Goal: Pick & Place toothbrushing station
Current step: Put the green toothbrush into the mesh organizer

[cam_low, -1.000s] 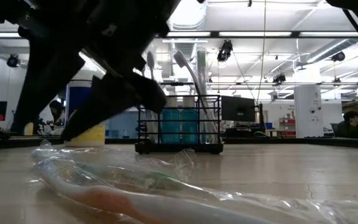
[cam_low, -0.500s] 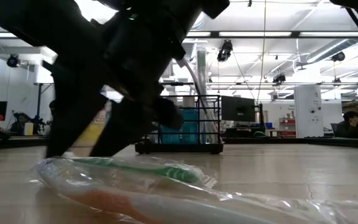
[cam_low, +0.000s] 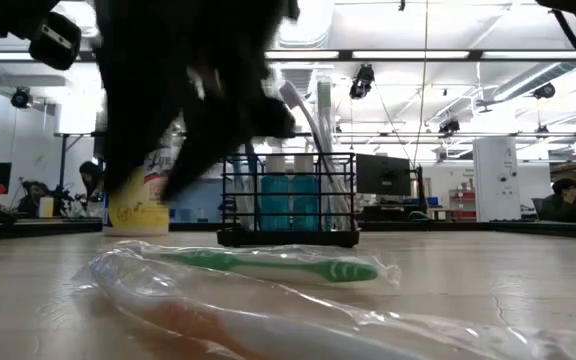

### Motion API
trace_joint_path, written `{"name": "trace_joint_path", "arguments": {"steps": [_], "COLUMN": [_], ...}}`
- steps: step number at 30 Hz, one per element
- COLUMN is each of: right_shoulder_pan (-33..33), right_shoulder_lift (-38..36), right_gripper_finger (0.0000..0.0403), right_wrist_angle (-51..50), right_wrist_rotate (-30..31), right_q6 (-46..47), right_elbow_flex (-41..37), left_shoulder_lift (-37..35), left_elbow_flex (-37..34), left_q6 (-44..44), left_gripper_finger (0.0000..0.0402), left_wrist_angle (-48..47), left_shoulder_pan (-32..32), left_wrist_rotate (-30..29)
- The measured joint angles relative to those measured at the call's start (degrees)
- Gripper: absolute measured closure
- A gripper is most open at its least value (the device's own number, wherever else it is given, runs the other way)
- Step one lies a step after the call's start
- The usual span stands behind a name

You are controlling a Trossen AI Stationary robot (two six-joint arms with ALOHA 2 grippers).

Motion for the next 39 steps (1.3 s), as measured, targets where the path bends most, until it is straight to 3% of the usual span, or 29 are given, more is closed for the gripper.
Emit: {"name": "trace_joint_path", "arguments": {"steps": [5, 10, 31, 35, 39], "right_shoulder_pan": [0.7, 1.1, 0.9, 0.8, 0.4], "right_shoulder_lift": [-0.3, -0.3, -0.6, -0.6, -0.5], "right_gripper_finger": [0.0202, 0.0202, 0.0204, 0.0238, 0.0307], "right_wrist_angle": [-6.9, -15.3, -8.1, -7.5, -7.3], "right_wrist_rotate": [1.9, -0.8, -4.3, -4.4, -5.0], "right_q6": [-1.6, -2.7, 0.1, -1.1, -4.5], "right_elbow_flex": [7.4, 8.9, -7.4, -8.2, -7.6], "left_shoulder_lift": [0.0, 0.0, 0.0, 0.0, 0.0], "left_elbow_flex": [0.0, 0.0, 0.0, 0.0, 0.0], "left_q6": [0.0, 0.0, 1.3, 2.0, 2.8], "left_gripper_finger": [0.039, 0.039, 0.039, 0.039, 0.039], "left_wrist_angle": [0.0, 0.0, 0.2, 0.9, 1.7], "left_shoulder_pan": [0.0, 0.0, 0.0, 0.0, 0.0], "left_wrist_rotate": [0.0, 0.0, 0.0, 0.0, 0.0]}}
